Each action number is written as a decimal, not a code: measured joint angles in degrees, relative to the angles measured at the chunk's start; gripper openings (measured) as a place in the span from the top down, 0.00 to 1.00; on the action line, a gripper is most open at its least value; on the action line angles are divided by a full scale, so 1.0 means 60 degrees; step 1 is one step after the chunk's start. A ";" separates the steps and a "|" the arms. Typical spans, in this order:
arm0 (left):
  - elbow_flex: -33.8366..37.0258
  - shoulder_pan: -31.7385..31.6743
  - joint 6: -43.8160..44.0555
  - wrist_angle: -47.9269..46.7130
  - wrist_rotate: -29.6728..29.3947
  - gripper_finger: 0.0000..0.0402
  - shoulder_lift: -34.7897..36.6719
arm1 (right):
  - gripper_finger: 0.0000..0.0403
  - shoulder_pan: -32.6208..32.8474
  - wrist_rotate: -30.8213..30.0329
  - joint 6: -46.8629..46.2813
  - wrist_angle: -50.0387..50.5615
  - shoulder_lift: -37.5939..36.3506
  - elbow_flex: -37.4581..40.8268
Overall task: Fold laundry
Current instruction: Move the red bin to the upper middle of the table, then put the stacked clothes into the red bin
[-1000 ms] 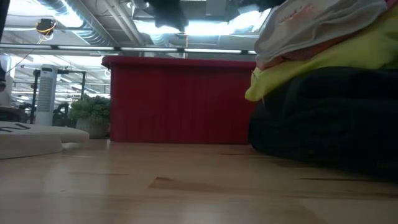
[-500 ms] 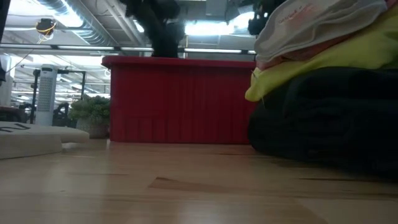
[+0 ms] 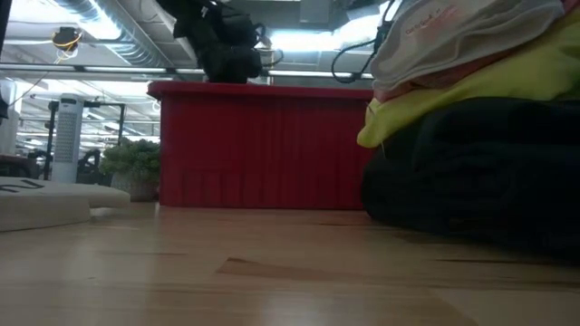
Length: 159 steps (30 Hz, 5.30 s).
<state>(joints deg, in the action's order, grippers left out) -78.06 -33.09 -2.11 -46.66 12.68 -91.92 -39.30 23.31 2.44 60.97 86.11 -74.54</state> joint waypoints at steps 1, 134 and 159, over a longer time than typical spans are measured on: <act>0.0000 0.0018 0.0012 -0.0061 0.0099 1.00 0.0055 | 1.00 0.0005 0.0245 0.0087 0.0173 -0.0003 -0.0004; 0.3213 0.8438 0.4570 0.2381 -0.2552 1.00 0.2280 | 1.00 1.0421 -0.3866 -1.0423 -0.6692 -0.0191 0.4181; 0.3206 0.7393 0.2927 0.4639 -0.2806 1.00 0.3890 | 1.00 1.1419 -0.7351 -1.1603 -0.3158 -0.1539 0.2091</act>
<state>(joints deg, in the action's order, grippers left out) -58.83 11.27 15.46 -18.83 -4.16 -68.58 29.21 -20.80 -67.18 42.03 76.88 -62.00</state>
